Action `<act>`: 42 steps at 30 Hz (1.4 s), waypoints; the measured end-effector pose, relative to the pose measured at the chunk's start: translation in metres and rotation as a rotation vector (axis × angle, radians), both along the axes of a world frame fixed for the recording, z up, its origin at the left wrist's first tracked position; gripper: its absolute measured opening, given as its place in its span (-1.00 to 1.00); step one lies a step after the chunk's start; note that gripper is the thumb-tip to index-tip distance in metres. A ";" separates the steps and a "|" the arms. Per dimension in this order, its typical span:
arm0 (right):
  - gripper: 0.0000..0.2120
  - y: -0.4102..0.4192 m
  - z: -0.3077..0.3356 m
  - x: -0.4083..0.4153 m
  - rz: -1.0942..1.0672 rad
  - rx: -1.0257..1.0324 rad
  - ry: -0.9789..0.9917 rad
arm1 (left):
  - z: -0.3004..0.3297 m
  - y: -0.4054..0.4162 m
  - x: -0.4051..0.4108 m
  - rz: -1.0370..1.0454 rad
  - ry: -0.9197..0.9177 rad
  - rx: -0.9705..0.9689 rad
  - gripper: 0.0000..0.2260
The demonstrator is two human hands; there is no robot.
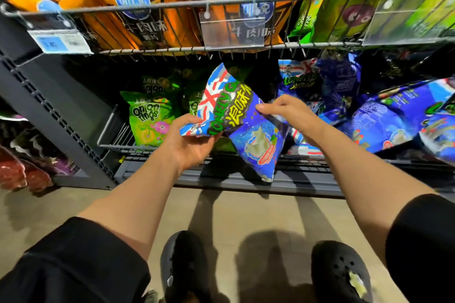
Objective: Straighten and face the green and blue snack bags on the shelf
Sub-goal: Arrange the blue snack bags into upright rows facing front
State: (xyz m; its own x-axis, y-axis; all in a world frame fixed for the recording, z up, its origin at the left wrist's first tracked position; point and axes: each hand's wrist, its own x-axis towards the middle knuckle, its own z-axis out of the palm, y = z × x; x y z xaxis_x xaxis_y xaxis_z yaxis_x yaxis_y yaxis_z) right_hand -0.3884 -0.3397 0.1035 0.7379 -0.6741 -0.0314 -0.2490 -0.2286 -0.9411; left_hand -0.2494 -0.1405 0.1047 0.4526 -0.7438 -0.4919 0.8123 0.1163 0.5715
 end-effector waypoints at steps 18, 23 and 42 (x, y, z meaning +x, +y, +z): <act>-0.45 -0.015 -0.028 0.038 -0.084 0.054 0.031 | -0.031 -0.064 0.013 0.134 -0.682 0.274 -0.57; -0.88 -0.064 -0.058 0.021 -0.573 -0.192 0.365 | -0.036 -0.061 0.037 0.063 -0.642 0.366 -0.59; -0.64 -0.100 -0.100 0.035 -0.713 0.270 0.295 | -0.021 -0.080 0.060 -0.018 -0.802 0.312 -0.57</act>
